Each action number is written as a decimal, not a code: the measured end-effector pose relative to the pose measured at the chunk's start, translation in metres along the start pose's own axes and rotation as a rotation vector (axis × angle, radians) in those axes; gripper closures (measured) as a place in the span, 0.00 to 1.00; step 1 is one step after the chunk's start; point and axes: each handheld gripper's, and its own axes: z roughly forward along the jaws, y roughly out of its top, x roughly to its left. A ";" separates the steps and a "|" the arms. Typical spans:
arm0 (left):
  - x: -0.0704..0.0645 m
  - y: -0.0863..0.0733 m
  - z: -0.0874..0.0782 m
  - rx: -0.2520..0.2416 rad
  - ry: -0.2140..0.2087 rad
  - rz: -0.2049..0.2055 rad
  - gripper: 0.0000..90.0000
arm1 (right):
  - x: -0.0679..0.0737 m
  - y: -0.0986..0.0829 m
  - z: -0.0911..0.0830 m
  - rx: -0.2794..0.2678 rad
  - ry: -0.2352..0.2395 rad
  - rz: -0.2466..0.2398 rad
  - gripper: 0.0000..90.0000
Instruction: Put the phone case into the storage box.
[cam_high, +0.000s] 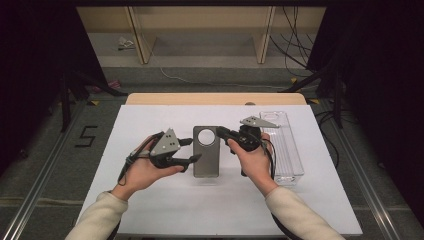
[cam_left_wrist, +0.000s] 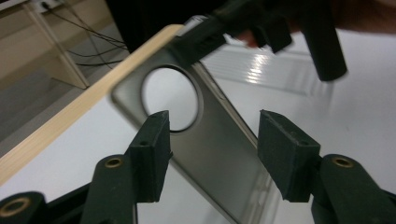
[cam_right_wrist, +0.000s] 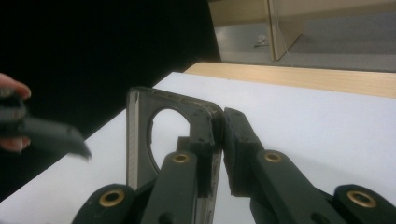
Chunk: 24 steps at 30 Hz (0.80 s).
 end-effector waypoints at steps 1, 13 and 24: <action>0.004 -0.001 -0.001 -0.021 0.022 -0.036 0.49 | 0.000 0.000 0.000 0.000 0.000 0.000 0.92; 0.015 -0.007 0.001 -0.043 0.148 -0.197 0.60 | 0.003 -0.002 0.002 0.004 0.003 -0.010 0.93; 0.014 -0.008 0.006 -0.032 0.182 -0.290 0.69 | 0.007 -0.003 0.003 0.002 0.006 -0.023 0.93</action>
